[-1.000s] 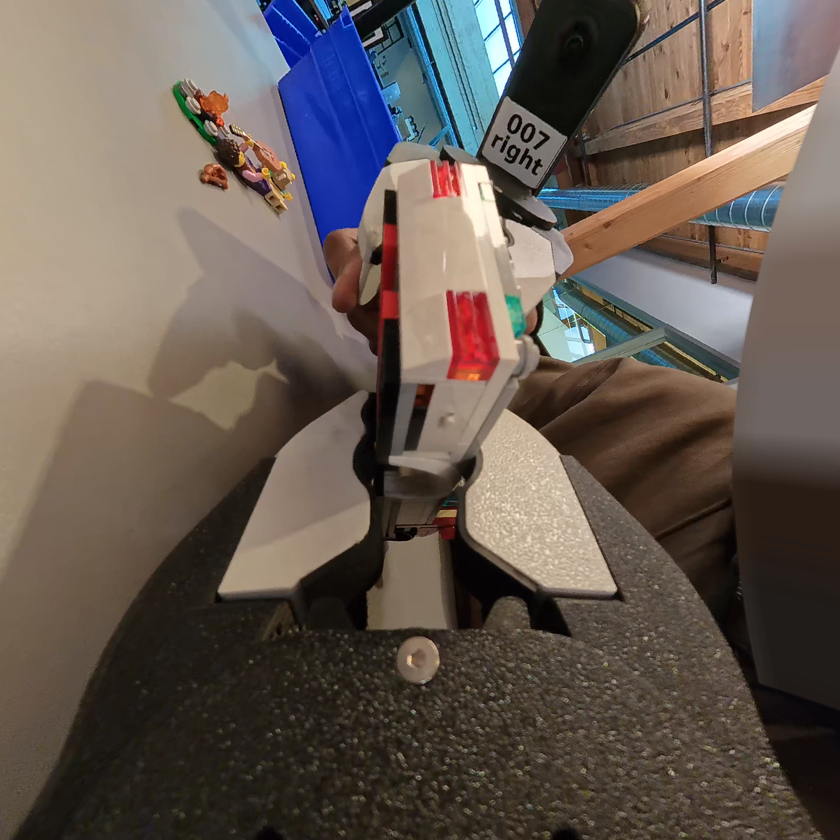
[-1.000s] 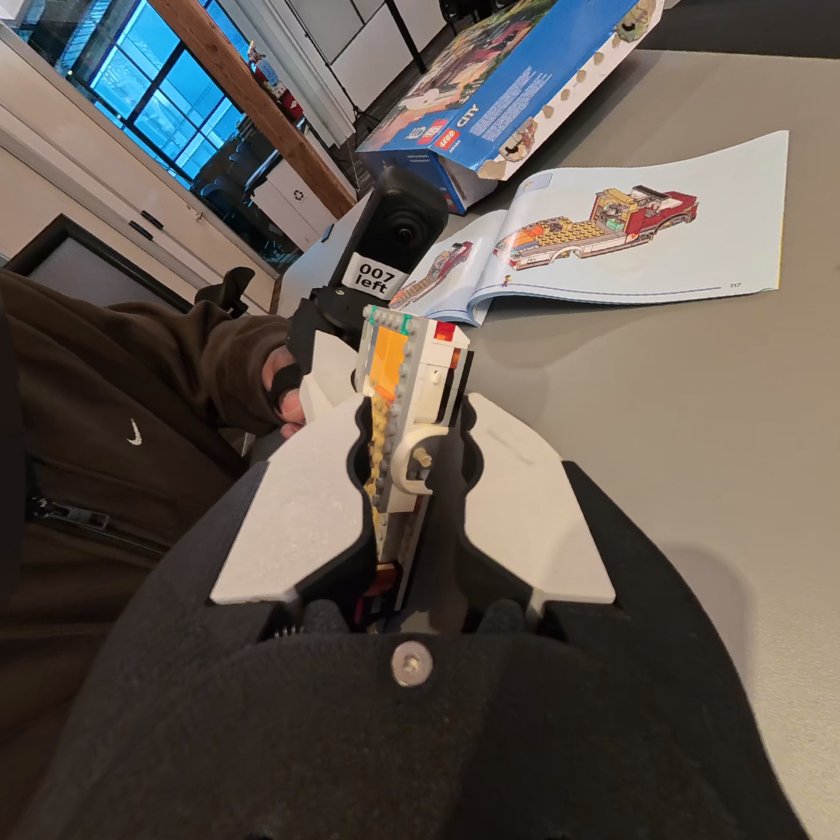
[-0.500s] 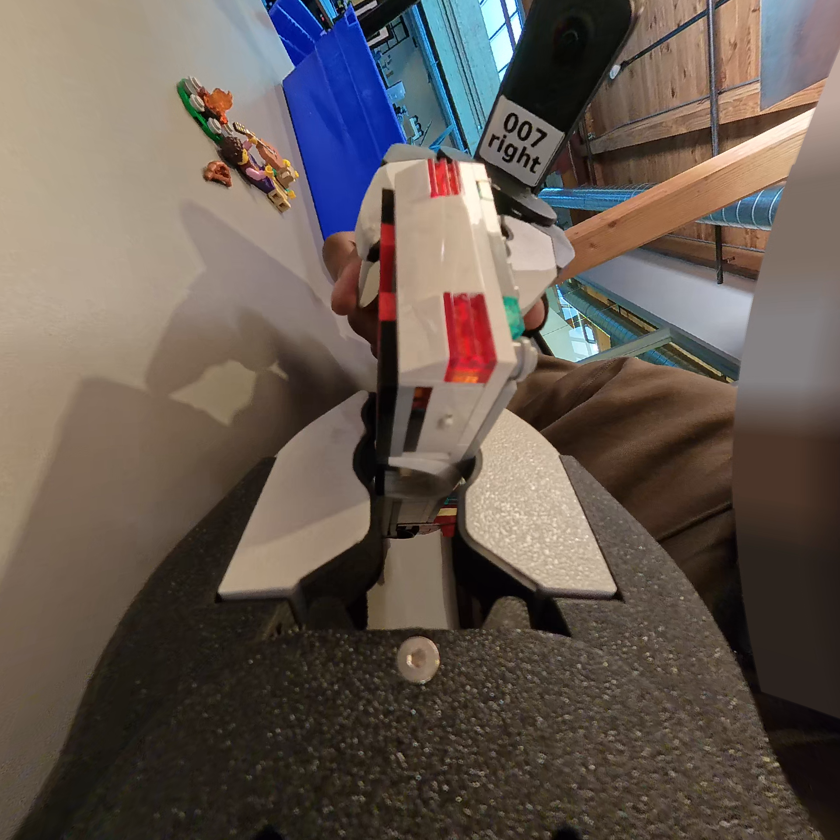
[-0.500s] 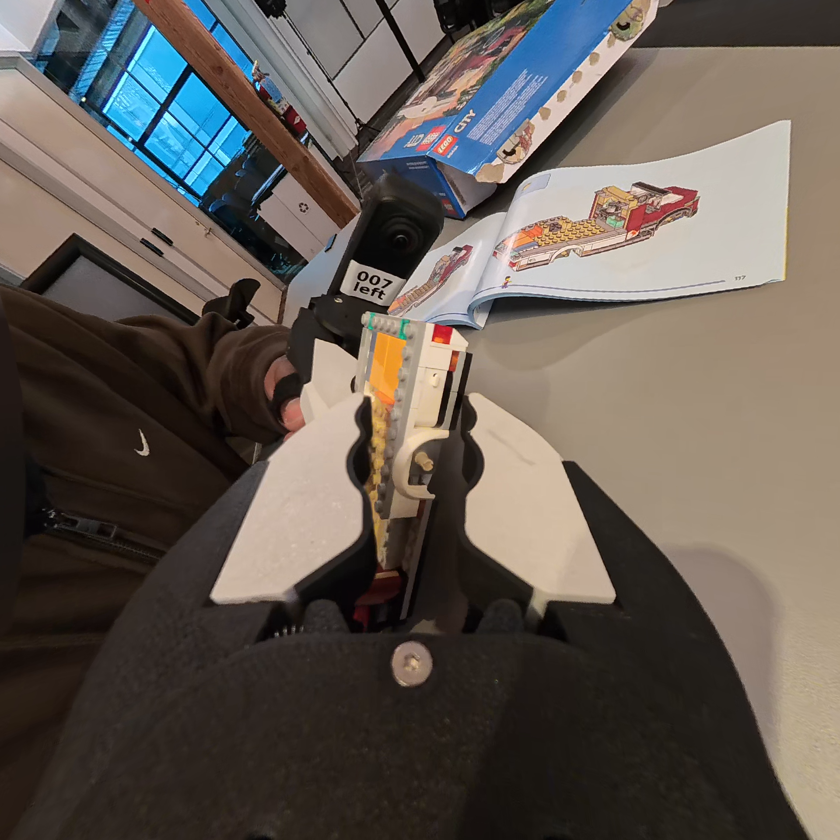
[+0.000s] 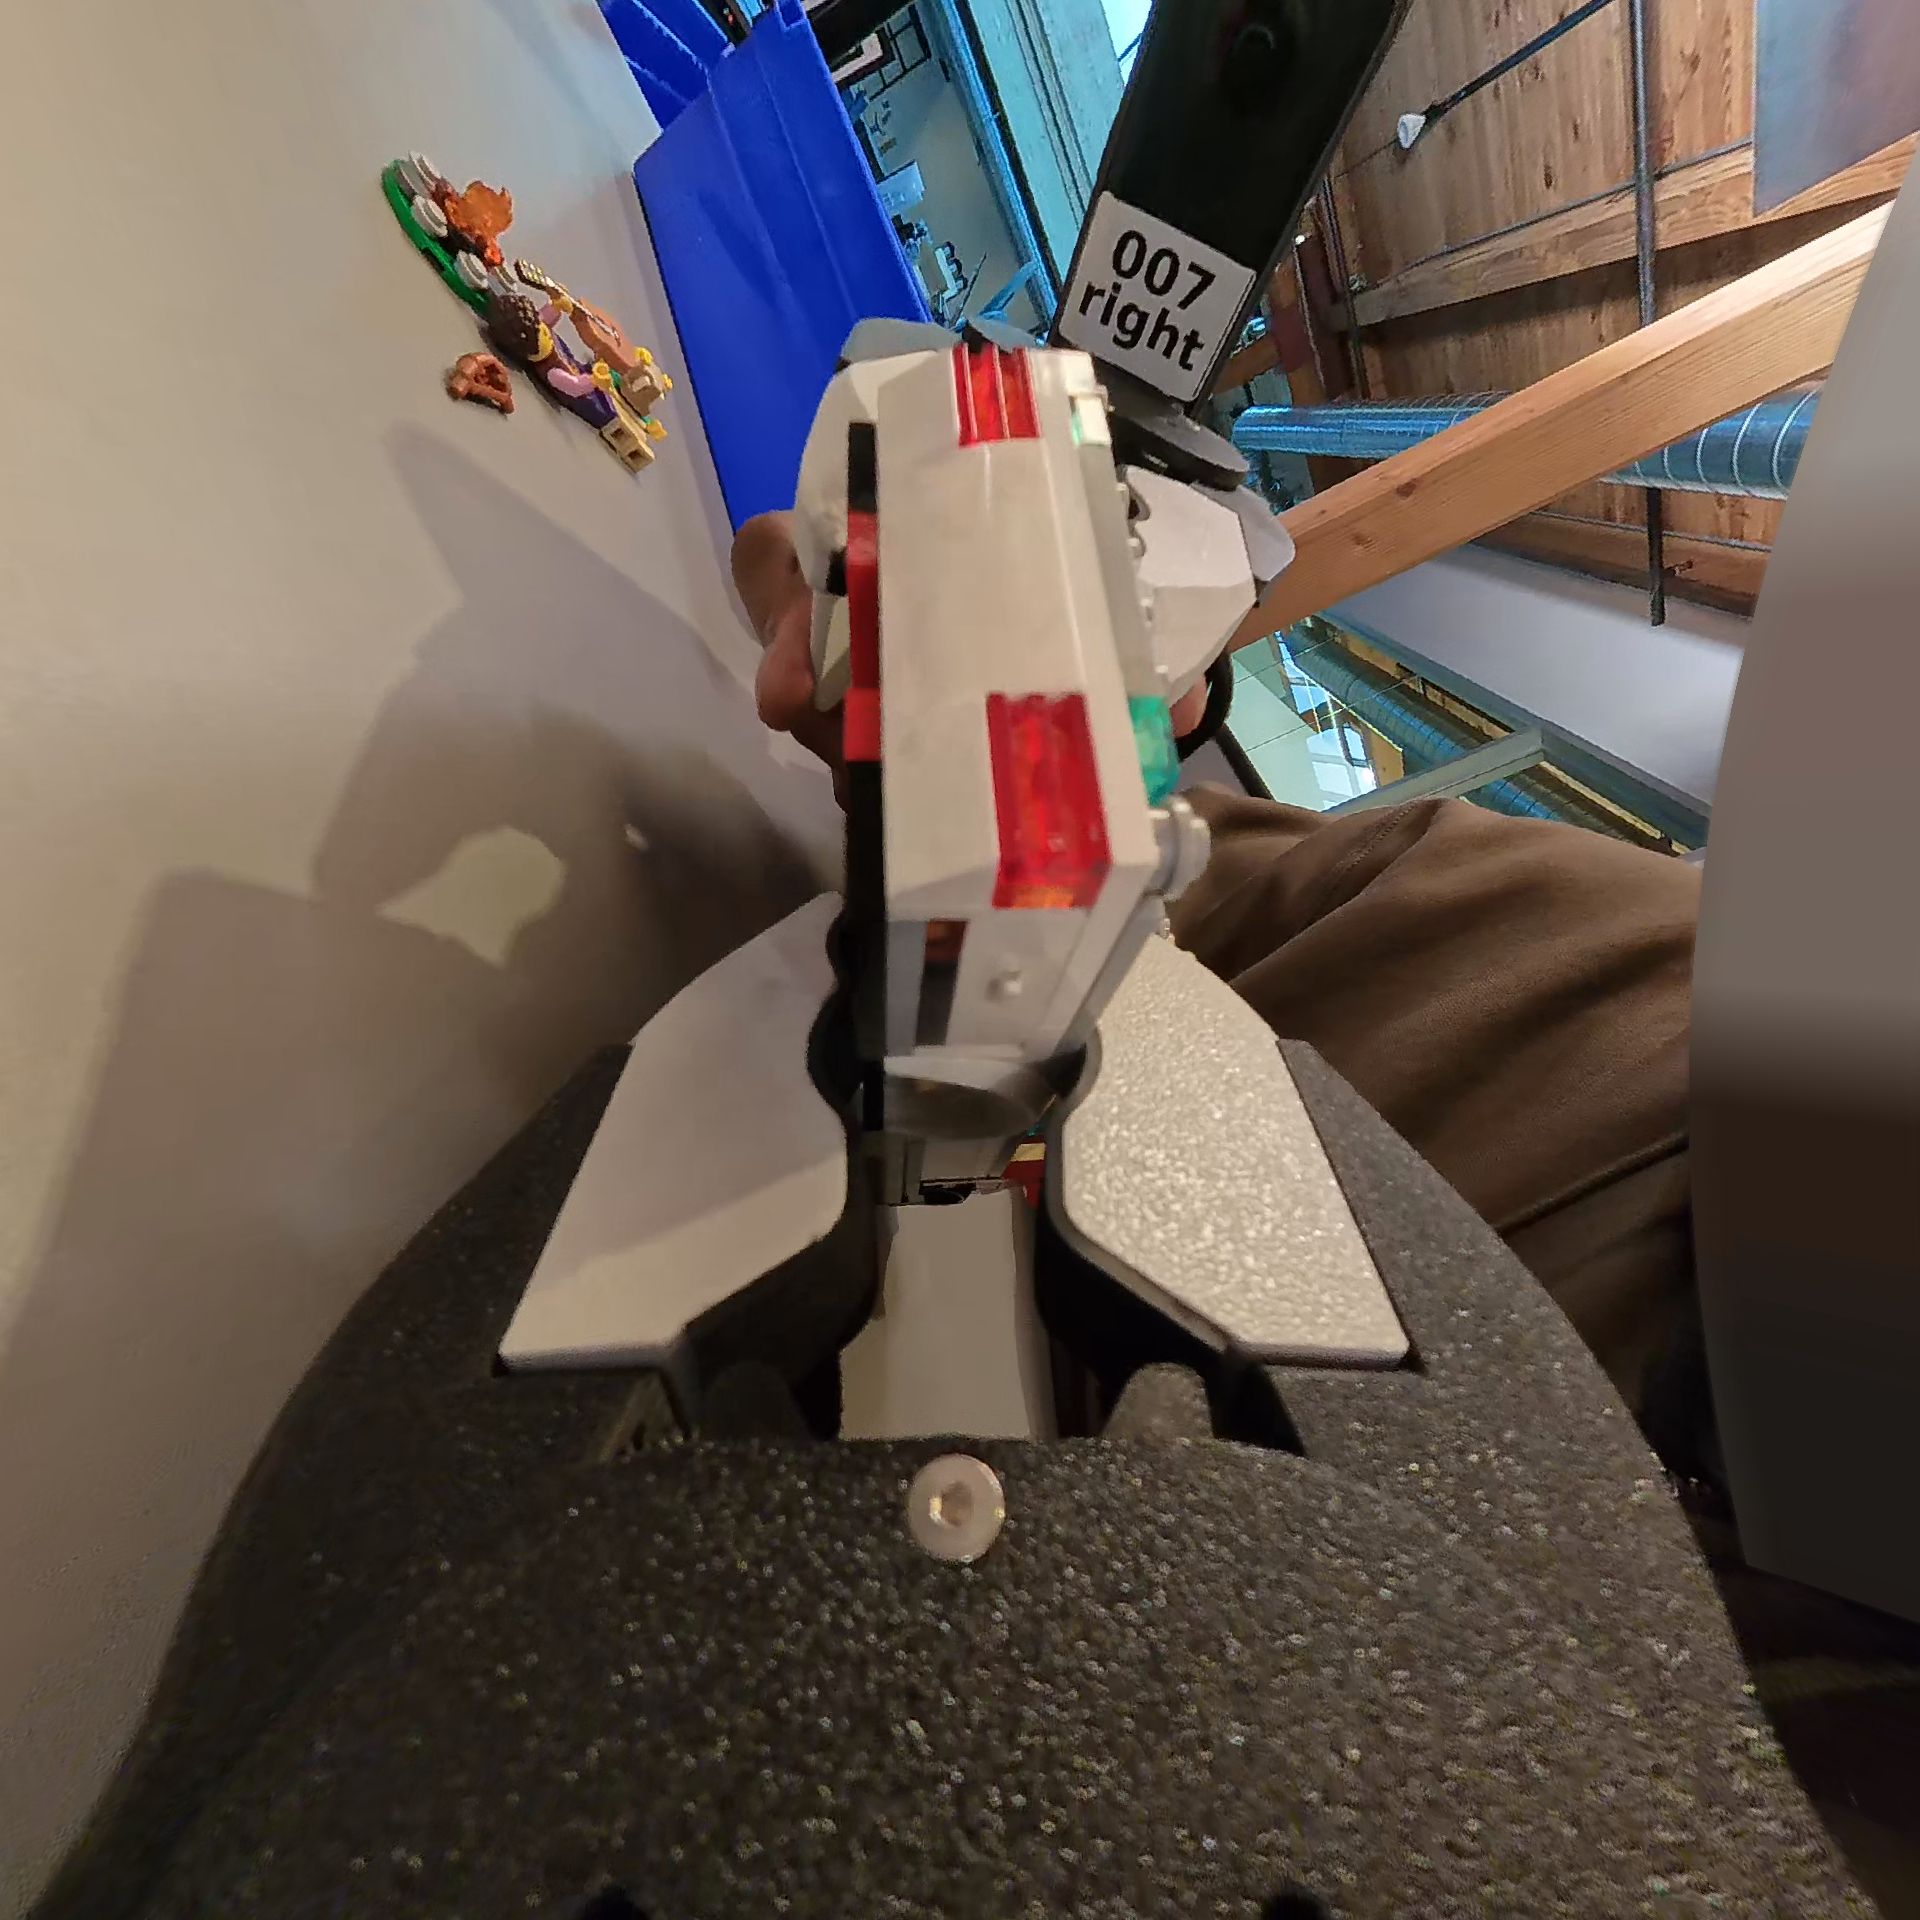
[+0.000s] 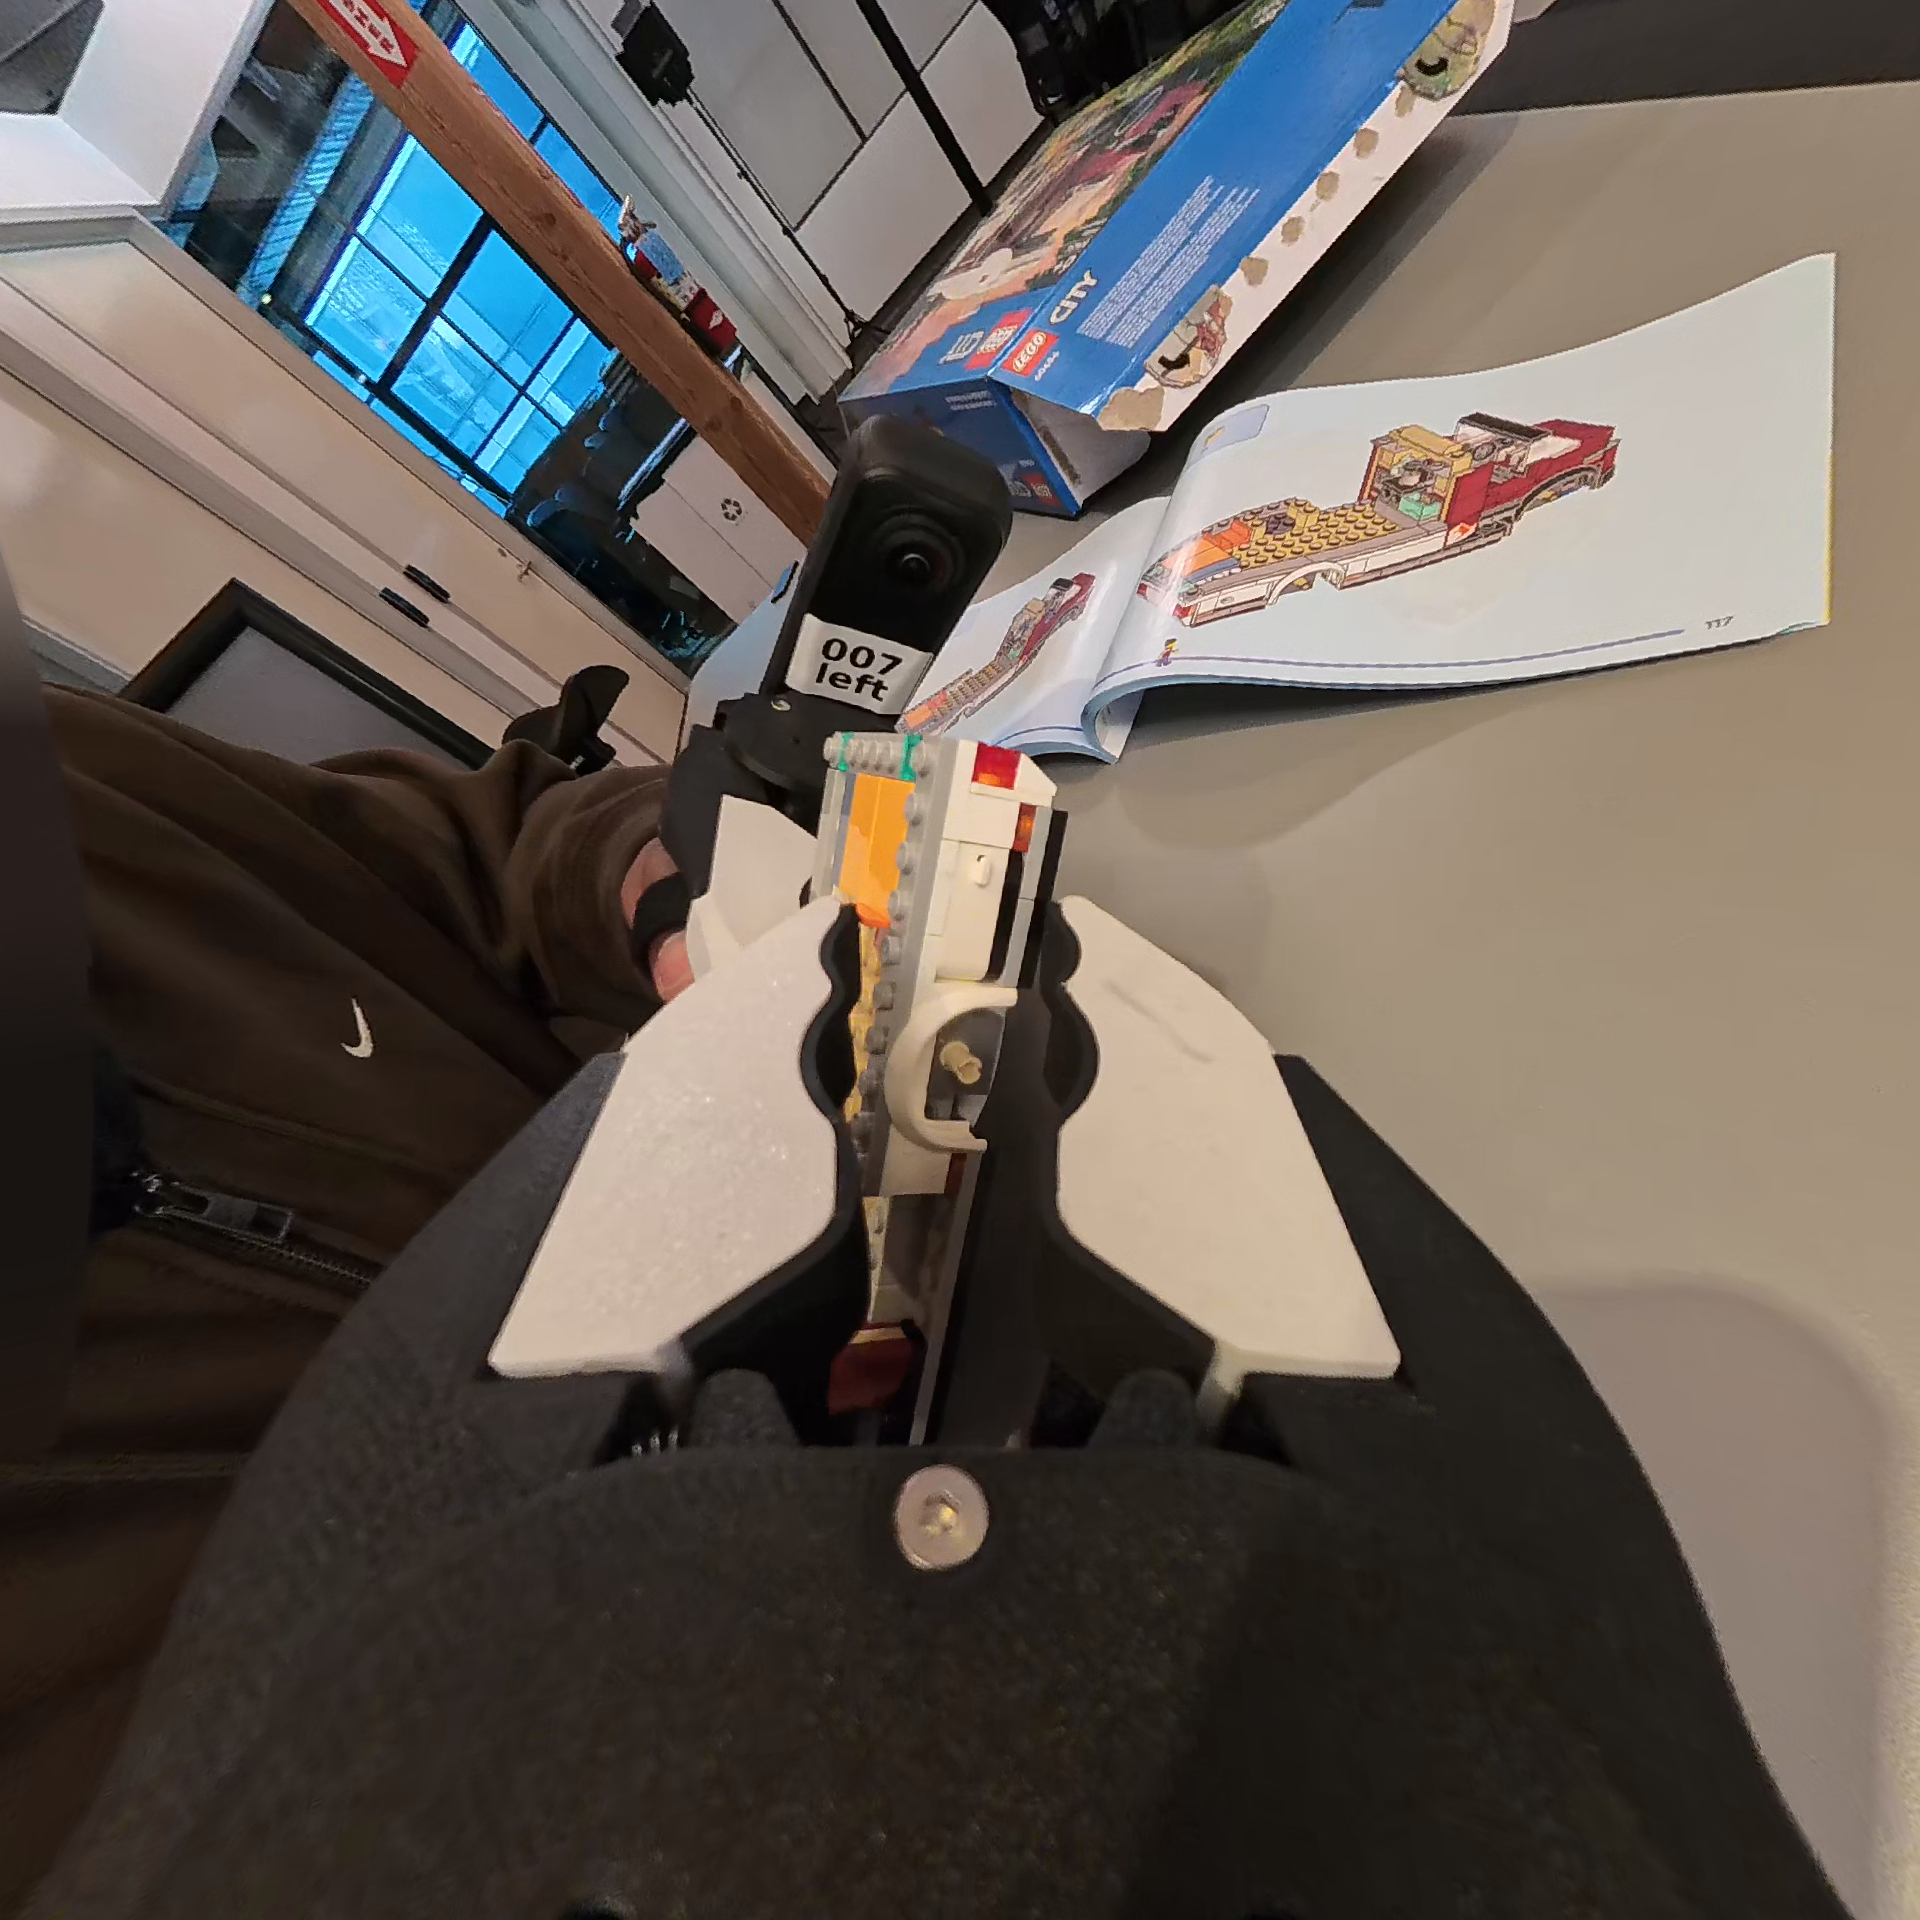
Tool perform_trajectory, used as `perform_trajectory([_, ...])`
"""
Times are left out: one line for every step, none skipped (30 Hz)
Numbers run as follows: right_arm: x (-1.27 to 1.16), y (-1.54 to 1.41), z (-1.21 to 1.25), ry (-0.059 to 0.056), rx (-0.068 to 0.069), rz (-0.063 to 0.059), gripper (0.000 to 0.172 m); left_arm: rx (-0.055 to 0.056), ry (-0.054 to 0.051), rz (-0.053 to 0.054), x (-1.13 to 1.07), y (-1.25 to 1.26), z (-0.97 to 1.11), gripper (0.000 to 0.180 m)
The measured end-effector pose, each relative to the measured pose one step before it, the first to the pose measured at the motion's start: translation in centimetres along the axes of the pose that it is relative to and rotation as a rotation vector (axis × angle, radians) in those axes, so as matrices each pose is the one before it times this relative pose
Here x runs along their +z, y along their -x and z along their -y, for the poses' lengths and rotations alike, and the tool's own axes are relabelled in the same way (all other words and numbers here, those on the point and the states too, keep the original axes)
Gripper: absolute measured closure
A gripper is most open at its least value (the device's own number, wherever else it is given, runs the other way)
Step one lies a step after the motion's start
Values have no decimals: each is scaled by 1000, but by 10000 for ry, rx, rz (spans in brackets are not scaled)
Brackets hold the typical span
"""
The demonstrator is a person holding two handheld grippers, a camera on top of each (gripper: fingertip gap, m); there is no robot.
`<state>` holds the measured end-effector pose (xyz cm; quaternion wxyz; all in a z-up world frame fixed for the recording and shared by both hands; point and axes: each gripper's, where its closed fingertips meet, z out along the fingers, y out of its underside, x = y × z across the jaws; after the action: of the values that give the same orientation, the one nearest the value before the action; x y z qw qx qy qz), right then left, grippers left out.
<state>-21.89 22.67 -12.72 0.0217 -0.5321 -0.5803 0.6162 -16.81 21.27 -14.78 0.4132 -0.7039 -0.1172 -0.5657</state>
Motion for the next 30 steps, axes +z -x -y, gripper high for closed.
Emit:
perform_trajectory([9, 12, -14, 4, 12, 16, 138, 10, 13, 2, 12, -4, -18, 149])
perform_trajectory([-10, 18, 12, -2, -23, 13, 138, 16, -1, 8, 7, 1, 3, 149])
perform_trajectory([-2, 8, -4, 3, -4, 8, 138, 3, 1, -2, 6, -4, -8, 149])
perform_trajectory([1, 3, 16, -9, 22, 8, 138, -14, -2, -18, -12, -9, 6, 149])
perform_trajectory([-1, -15, -4, -9, 18, 3, 138, -23, -3, -12, -4, 5, 9, 148])
perform_trajectory([12, -26, -11, -10, 22, 6, 138, -15, 1, 5, 0, 21, 3, 148])
perform_trajectory([4, -11, -4, -3, 27, 18, 138, -3, 6, -1, 3, 8, -6, 149])
perform_trajectory([1, -7, -5, -5, 40, 23, 138, 0, 4, -2, 4, -6, -11, 148])
perform_trajectory([3, -14, -15, 12, 13, 3, 138, -9, 6, 3, 3, 18, -10, 148])
perform_trajectory([-1, 8, 4, -8, -2, 4, 138, -1, -1, -8, -6, -8, 8, 148])
perform_trajectory([1, 15, 16, -8, 22, 17, 138, 6, 6, -11, 9, -19, -4, 148])
perform_trajectory([-1, 3, -16, 8, 7, 17, 138, 0, 13, -5, 12, -1, -27, 148])
perform_trajectory([-8, 2, 5, -2, 21, 18, 138, -2, 0, -1, -7, 0, 7, 148])
perform_trajectory([5, -11, 0, -5, 32, 15, 138, -14, 5, -15, -3, -5, -3, 148])
perform_trajectory([1, 2, 1, 1, 8, 11, 138, -10, 1, -6, 7, 6, -4, 148])
perform_trajectory([-1, -5, 6, -9, 25, 16, 138, 1, -3, -2, -5, 1, 10, 148])
perform_trajectory([2, -1, -5, -3, 25, 13, 138, -3, 5, -2, 10, -5, -7, 148])
perform_trajectory([4, -4, 6, -1, 19, 12, 138, -2, -1, -1, -6, 10, 3, 148])
perform_trajectory([1, 3, 6, -8, 13, 5, 138, -4, -2, -7, 1, -12, 2, 148])
perform_trajectory([5, -5, 3, -11, 11, 5, 139, -3, -1, -4, -6, 5, 3, 148])
perform_trajectory([1, -4, 7, -6, 22, 8, 139, -5, 1, -1, 0, 4, -5, 148])
perform_trajectory([1, -15, -5, -3, 17, 7, 138, -9, 1, -2, 0, 7, 7, 148])
perform_trajectory([5, -4, 8, -4, 11, 4, 138, -5, -6, -2, 4, 3, 3, 148])
perform_trajectory([1, -16, -5, -5, 11, -3, 138, -10, -12, -4, -12, 0, 18, 148])
perform_trajectory([6, -30, 10, -8, 0, -23, 138, -49, -33, -10, -18, 17, 59, 148])
perform_trajectory([29, -47, 45, -44, -30, -41, 138, -105, -65, -35, -44, 32, 99, 148])
perform_trajectory([40, -45, 68, -80, -119, -54, 138, -98, -79, -31, -63, 36, 106, 148])
perform_trajectory([21, -9, 50, -61, -85, -27, 138, -17, -63, 3, -54, 17, 88, 148])
perform_trajectory([-22, 38, 32, -7, 2, 20, 138, 36, -36, 10, -31, -24, 31, 148])
perform_trajectory([-47, 17, 21, 32, 36, -5, 138, 7, -32, 22, 1, 4, 2, 148])
